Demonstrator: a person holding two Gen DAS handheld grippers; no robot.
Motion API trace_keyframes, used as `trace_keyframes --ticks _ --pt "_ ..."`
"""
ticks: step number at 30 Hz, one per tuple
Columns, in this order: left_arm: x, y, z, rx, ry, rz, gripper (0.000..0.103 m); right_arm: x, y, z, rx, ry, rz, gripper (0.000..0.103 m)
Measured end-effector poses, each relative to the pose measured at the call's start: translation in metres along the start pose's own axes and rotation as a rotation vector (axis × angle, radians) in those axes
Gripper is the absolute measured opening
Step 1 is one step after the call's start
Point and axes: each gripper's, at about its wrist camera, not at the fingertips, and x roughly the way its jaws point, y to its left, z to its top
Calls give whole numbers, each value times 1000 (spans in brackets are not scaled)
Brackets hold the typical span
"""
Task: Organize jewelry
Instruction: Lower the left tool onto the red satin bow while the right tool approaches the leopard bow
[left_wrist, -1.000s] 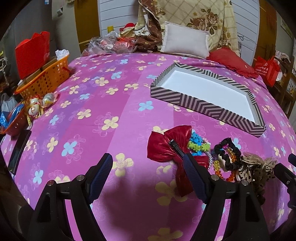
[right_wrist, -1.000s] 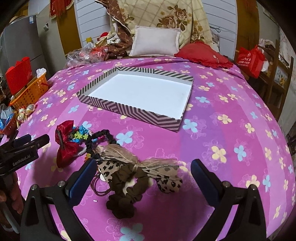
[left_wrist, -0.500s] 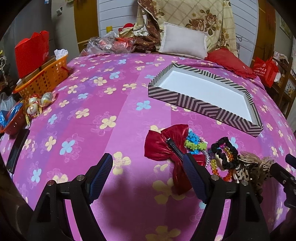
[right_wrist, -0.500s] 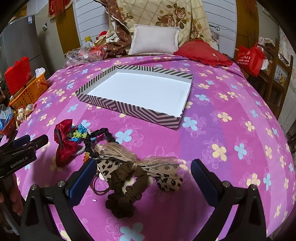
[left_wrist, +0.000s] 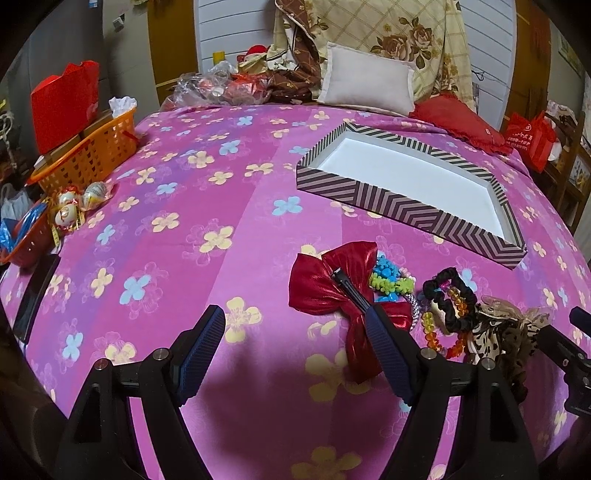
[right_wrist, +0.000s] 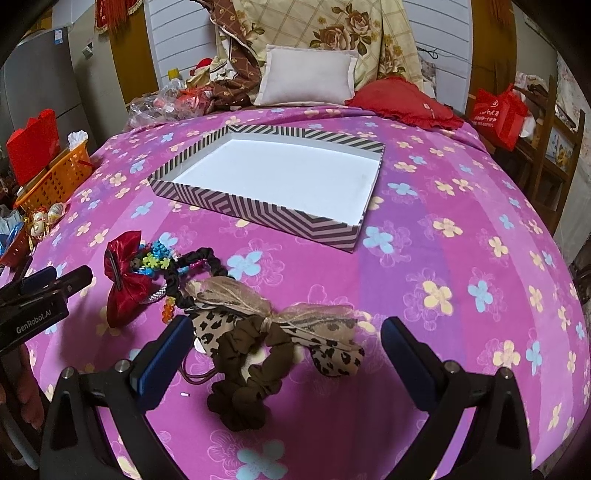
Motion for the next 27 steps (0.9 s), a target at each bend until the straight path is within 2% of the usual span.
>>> trace_keyframes --ticks 27 --pt "5 -1 -7 18 16 -11 50 4 2 -2 -28 22 -17 103"
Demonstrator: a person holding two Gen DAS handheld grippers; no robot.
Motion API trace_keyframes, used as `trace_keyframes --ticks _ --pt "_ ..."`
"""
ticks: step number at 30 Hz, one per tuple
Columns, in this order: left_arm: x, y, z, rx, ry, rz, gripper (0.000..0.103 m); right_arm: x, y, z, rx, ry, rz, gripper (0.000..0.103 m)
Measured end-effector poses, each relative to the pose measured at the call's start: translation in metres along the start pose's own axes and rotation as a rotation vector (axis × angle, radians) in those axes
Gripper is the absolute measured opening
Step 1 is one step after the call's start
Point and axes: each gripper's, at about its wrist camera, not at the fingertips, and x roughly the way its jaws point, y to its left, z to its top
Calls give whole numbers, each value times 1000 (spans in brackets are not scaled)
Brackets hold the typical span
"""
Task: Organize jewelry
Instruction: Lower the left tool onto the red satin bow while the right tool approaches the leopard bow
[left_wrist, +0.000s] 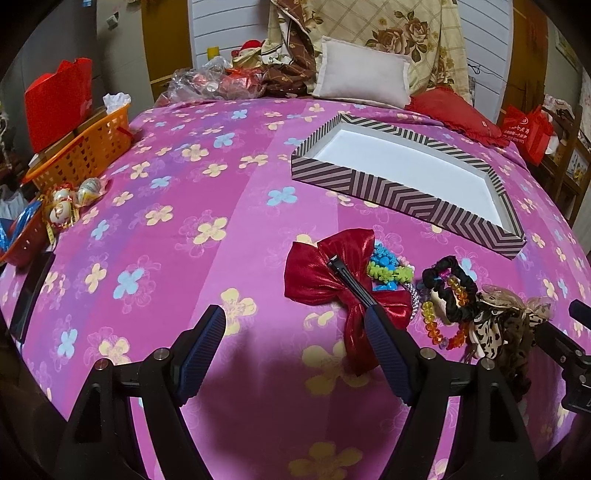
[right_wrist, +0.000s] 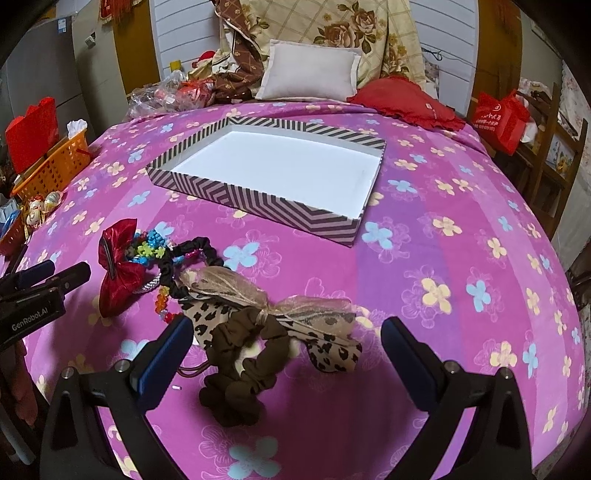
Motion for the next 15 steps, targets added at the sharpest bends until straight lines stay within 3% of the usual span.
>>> trace_keyframes --ticks 15 --pt "4 7 -4 -16 17 -8 50 1 -3 -2 6 10 1 103"
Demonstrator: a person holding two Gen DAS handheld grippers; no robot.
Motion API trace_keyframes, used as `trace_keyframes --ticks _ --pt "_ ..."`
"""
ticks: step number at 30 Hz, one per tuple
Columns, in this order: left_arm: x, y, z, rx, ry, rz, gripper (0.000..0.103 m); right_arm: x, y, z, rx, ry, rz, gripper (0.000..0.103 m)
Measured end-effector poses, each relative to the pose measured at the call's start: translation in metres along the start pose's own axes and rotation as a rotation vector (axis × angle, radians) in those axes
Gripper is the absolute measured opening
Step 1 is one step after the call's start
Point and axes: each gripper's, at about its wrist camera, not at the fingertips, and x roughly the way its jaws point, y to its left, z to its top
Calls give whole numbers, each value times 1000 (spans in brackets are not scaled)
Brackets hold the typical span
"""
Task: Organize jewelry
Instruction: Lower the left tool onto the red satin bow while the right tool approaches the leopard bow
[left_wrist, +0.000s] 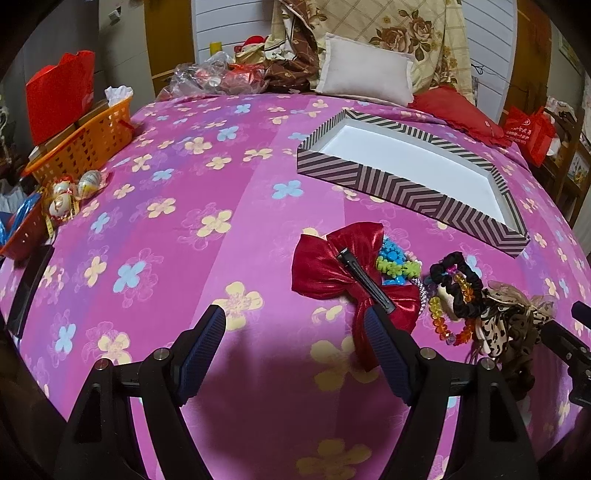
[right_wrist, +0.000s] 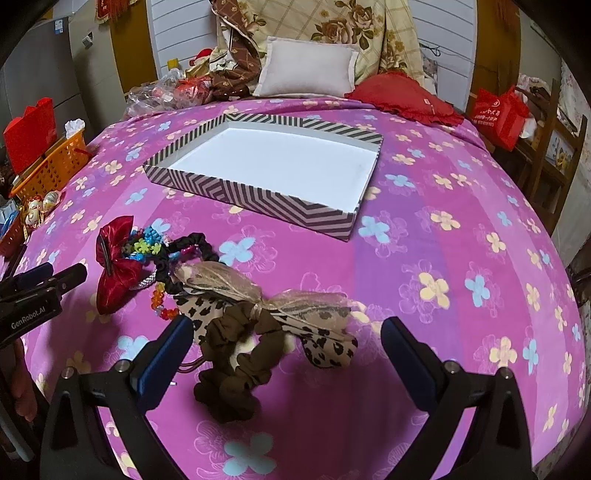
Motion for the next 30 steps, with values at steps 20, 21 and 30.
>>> trace_keyframes --ticks 20,21,30 --pt "7 11 23 -71 59 -190 50 -5 -8 -4 -31 -23 81 99" --pt "8 9 24 -72 62 -196 50 -4 -9 -4 -32 -25 91 97" --pt "18 -4 30 -40 84 -186 50 7 6 10 -180 -36 128 87"
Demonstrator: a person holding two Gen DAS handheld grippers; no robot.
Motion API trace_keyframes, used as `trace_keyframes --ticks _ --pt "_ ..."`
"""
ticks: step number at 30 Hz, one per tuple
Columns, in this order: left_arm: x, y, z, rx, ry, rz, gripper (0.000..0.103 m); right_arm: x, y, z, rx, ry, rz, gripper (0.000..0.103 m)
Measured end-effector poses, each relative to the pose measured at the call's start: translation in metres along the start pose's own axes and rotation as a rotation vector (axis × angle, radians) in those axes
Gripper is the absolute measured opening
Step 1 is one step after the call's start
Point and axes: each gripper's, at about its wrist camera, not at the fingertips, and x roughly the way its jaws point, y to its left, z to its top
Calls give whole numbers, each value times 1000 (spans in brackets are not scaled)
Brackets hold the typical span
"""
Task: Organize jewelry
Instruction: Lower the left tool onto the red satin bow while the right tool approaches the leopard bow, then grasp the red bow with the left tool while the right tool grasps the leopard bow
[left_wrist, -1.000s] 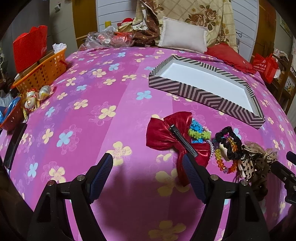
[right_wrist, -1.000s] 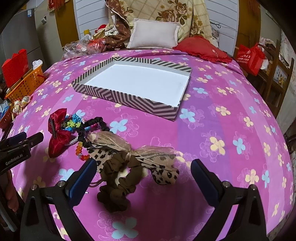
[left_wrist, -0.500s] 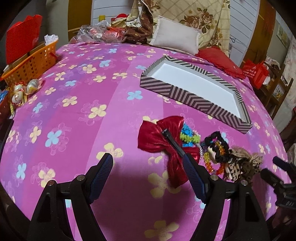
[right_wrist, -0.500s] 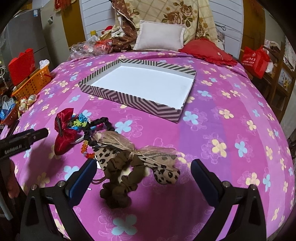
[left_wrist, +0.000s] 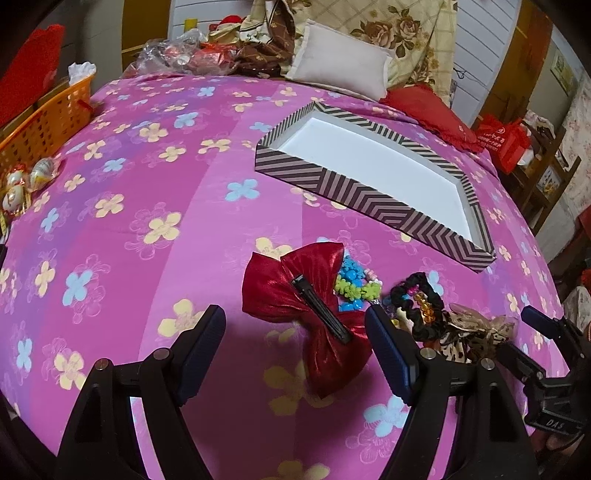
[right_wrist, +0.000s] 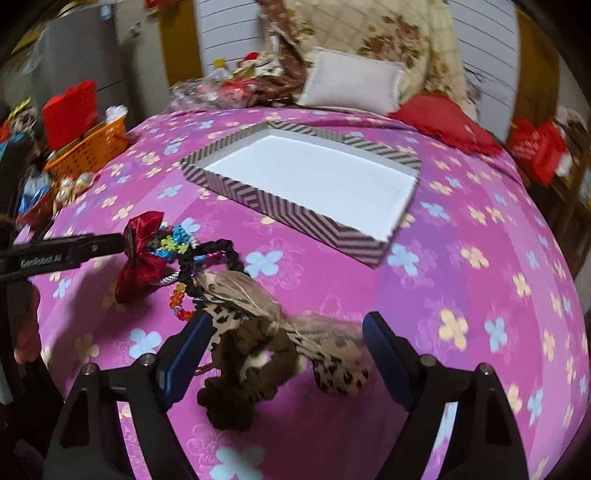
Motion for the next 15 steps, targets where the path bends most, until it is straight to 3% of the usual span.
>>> trace_keyframes --ticks 9,12,15 --pt "16 -3 4 4 41 15 30 25 -10 1 -38 60 50 87" --pt "21 -6 4 5 58 9 29 33 -11 -2 -41 79 58 86" --pt "25 -9 3 8 67 9 29 37 -11 -3 -35 80 87 78"
